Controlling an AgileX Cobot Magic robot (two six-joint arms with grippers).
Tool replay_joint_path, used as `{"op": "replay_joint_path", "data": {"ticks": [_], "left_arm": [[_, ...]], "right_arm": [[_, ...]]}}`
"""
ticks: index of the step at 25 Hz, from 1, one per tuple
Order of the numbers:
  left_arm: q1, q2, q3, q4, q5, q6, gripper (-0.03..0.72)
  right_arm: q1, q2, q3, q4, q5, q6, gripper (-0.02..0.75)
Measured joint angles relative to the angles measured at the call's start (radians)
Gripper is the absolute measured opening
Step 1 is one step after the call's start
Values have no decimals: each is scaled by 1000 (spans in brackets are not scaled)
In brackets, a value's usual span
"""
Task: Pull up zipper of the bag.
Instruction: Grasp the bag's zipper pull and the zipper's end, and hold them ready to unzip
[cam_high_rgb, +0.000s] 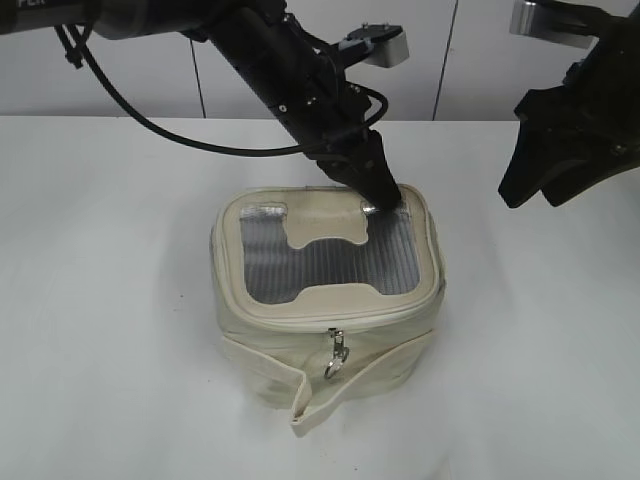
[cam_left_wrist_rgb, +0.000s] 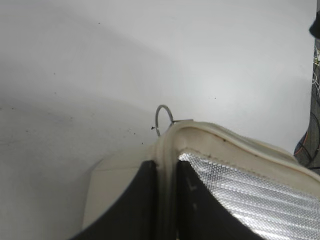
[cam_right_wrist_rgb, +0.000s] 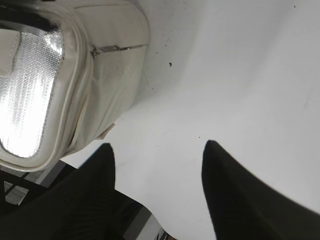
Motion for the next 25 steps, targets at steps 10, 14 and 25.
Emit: {"op": "replay_joint_path", "data": {"ticks": [10,14,25], "left_arm": [[0,-7,0,8,4,4,84],[-1,-12,1,15,9,6,84],[-44,-23,9,34,5,13,82]], "right_arm": [[0,-9,73,5,-49,-40,441],[0,-36,200,46,-188,-164,441],[0,-36,329,264,-400,-804,440]]}}
